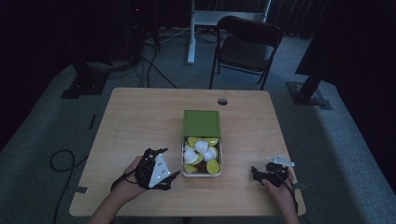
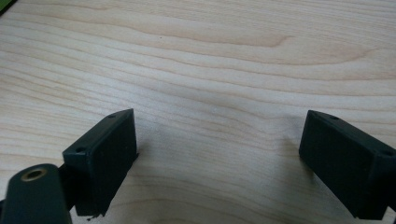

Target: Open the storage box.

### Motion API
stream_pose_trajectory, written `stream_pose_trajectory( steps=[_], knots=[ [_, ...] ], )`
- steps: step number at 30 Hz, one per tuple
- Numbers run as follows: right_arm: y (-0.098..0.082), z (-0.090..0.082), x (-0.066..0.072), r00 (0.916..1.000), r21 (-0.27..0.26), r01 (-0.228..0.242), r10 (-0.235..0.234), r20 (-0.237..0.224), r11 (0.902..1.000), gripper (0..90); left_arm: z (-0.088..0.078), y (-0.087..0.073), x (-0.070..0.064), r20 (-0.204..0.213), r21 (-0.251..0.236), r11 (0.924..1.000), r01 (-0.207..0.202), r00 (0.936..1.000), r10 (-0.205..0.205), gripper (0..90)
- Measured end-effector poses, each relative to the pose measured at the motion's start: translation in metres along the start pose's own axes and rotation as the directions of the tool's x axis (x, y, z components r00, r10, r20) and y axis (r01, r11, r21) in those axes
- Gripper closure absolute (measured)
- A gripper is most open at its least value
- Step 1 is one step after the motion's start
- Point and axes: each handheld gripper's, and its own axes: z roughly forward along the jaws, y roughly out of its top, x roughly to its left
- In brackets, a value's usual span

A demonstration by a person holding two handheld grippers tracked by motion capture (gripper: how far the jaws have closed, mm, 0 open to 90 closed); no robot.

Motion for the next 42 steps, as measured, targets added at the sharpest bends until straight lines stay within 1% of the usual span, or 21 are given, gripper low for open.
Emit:
stream_pose_trajectory(
  steps=[1,3,4,8,9,10,14,16,18,19,21,25,27,28,30,33,35,37,39,41,42],
  knots=[
    [0.000,0.000,0.000,1.0000,0.000,0.000,0.000,0.000,1.0000,10.7,0.000,0.000,0.000,0.000,0.000,1.0000,0.000,1.0000,0.000,17.5],
    [0.000,0.000,0.000,1.0000,0.000,0.000,0.000,0.000,1.0000,10.7,0.000,-0.008,0.002,0.015,0.012,0.9999,0.009,0.9998,-0.010,16.1],
    [0.000,0.000,0.000,1.0000,0.000,0.000,0.000,0.000,1.0000,10.8,0.000,-0.010,0.002,0.012,0.019,0.9998,0.006,0.9999,-0.007,16.1],
    [0.000,0.000,0.000,1.0000,0.000,0.000,0.000,0.000,1.0000,10.7,0.001,-0.020,0.003,0.016,0.038,0.9990,0.024,0.9996,-0.025,16.0],
    [0.000,0.000,0.000,1.0000,0.000,0.000,0.000,0.000,1.0000,10.7,0.001,-0.022,0.004,0.027,0.040,0.9987,0.033,0.9991,-0.034,13.3],
    [0.000,0.000,0.000,1.0000,0.000,0.000,0.000,0.000,1.0000,10.8,0.002,-0.024,0.003,0.016,0.046,0.9984,0.033,0.9993,-0.034,11.8],
    [0.000,0.000,0.000,1.0000,0.000,0.000,0.000,0.000,1.0000,10.8,0.001,-0.032,0.006,0.020,0.056,0.9971,0.052,0.9984,-0.053,9.6],
    [0.000,0.000,0.000,1.0000,0.000,0.000,0.000,0.000,1.0000,10.7,0.000,-0.036,0.008,0.007,0.057,0.9960,0.068,0.9976,-0.069,8.1],
    [0.000,0.000,0.000,1.0000,0.000,0.000,0.000,0.000,1.0000,10.7,-0.001,-0.041,0.011,0.010,0.060,0.9944,0.087,0.9961,-0.088,7.6],
    [0.000,0.000,0.000,1.0000,0.000,0.000,0.000,0.000,1.0000,10.8,0.000,-0.042,0.011,0.003,0.068,0.9938,0.088,0.9961,-0.088,5.1],
    [0.000,0.000,0.000,1.0000,0.000,0.000,0.000,0.000,1.0000,10.7,-0.001,-0.048,0.012,0.006,0.073,0.9921,0.102,0.9947,-0.102,2.3],
    [0.000,0.000,0.000,1.0000,0.000,0.000,0.000,0.000,1.0000,10.8,0.000,-0.059,0.014,-0.010,0.094,0.9883,0.120,0.9928,-0.120,2.3],
    [0.000,0.000,0.000,1.0000,0.000,0.000,0.000,0.000,1.0000,10.8,0.000,-0.059,0.014,-0.010,0.094,0.9883,0.120,0.9928,-0.120,2.3],
    [0.000,0.000,0.000,1.0000,0.000,0.000,0.000,0.000,1.0000,10.8,0.001,-0.071,0.015,-0.015,0.108,0.9832,0.148,0.9890,-0.147,2.4],
    [0.000,0.000,0.000,1.0000,0.000,0.000,0.000,0.000,1.0000,10.8,0.002,-0.080,0.015,-0.019,0.126,0.9795,0.157,0.9876,-0.156,2.5],
    [0.000,0.000,0.000,1.0000,0.000,0.000,0.000,0.000,1.0000,10.7,0.001,-0.091,0.016,-0.013,0.148,0.9729,0.178,0.9839,-0.178,2.6],
    [0.000,0.000,0.000,1.0000,0.000,0.000,0.000,0.000,1.0000,10.7,0.001,-0.099,0.018,0.005,0.159,0.9648,0.209,0.9771,-0.213,2.5],
    [0.000,0.000,0.000,1.0000,0.000,0.000,0.000,0.000,1.0000,10.8,0.001,-0.104,0.018,0.010,0.171,0.9600,0.222,0.9739,-0.227,2.5],
    [0.000,0.000,0.000,1.0000,0.000,0.000,0.000,0.000,1.0000,10.8,0.001,-0.111,0.018,0.023,0.182,0.9540,0.238,0.9690,-0.246,2.5],
    [0.000,0.000,0.000,1.0000,0.000,0.001,-0.001,0.000,1.0000,10.7,0.001,-0.117,0.018,0.036,0.186,0.9498,0.252,0.9643,-0.262,2.5],
    [0.000,0.000,0.000,1.0000,0.001,0.000,0.000,0.000,1.0000,10.8,0.001,-0.119,0.018,0.035,0.180,0.9496,0.256,0.9632,-0.267,2.5]
  ],
)
